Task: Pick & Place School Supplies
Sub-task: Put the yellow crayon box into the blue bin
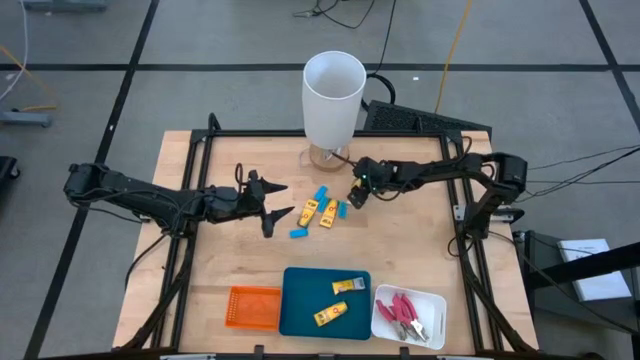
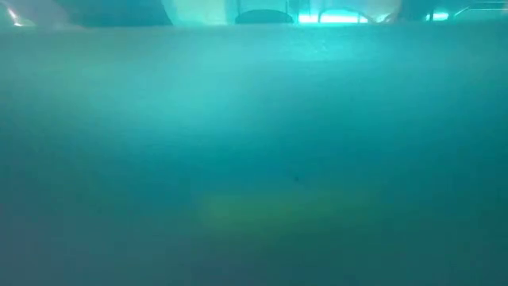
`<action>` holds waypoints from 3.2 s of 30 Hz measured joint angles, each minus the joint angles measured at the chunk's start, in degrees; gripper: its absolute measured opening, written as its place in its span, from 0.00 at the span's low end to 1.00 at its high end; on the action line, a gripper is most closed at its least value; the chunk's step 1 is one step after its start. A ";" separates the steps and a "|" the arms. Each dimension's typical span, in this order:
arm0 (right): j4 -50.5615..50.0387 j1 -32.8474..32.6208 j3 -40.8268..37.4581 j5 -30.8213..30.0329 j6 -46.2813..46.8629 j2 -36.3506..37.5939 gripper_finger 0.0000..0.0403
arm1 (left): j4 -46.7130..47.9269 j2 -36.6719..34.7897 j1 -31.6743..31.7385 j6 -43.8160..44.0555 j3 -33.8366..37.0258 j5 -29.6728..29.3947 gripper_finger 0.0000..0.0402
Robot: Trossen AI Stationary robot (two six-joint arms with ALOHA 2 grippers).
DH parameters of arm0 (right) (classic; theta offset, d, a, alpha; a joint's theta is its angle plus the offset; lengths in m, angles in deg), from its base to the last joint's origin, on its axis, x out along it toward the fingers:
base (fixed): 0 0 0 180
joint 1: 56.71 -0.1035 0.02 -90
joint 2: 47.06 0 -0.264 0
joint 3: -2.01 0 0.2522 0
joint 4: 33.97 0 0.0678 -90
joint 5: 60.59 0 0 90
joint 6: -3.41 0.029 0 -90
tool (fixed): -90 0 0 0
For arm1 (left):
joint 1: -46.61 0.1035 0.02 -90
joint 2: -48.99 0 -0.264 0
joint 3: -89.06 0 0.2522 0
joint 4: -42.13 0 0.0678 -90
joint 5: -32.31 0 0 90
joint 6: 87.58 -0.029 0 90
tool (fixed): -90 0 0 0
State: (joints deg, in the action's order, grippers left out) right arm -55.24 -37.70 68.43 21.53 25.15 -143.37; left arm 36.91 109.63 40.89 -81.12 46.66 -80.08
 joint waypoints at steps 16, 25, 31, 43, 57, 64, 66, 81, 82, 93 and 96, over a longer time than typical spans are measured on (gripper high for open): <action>4.69 -2.24 0.00 21.60 0.06 -0.01 0.63 | -0.04 0.00 0.00 0.04 0.00 0.01 0.77; -4.14 -3.75 0.09 21.48 3.20 0.47 0.62 | -0.07 0.00 0.00 0.33 0.00 0.02 0.77; -10.77 -3.77 -0.11 21.30 3.34 2.04 0.62 | -0.11 0.00 0.00 1.44 0.00 0.02 0.77; -14.24 -3.79 -0.14 5.98 -3.97 8.48 0.62 | -0.16 0.00 -0.02 1.57 0.00 0.02 0.77; 7.16 -6.11 -11.65 1.57 -9.61 8.34 0.62 | -0.09 0.00 -0.04 1.49 0.00 0.02 0.77; 14.99 -7.74 -15.79 0.04 -10.26 8.33 0.62 | -0.13 0.00 -0.04 1.44 0.00 0.01 0.77; 15.78 -8.41 -16.29 -0.94 -10.82 8.26 0.62 | -0.13 0.00 -0.04 1.44 0.00 0.00 0.77; 18.44 -10.15 -16.24 -7.36 -10.44 2.79 0.62 | -0.13 0.00 -0.04 1.46 0.00 0.00 0.77; 18.31 -10.18 -16.24 -8.22 -10.44 2.81 0.62 | -0.11 0.00 -0.04 1.46 0.00 0.00 0.77; 18.67 -10.31 -16.31 -9.58 -10.47 2.77 0.45 | -0.09 0.00 -0.03 1.46 0.00 0.00 0.77; 19.21 -10.27 -16.31 -9.94 -10.48 2.72 0.41 | -0.09 0.00 -0.04 1.46 0.00 0.00 0.77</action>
State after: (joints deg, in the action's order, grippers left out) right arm -36.03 -47.97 52.13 11.59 14.68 -140.64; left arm 36.82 109.63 40.85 -79.65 46.66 -80.08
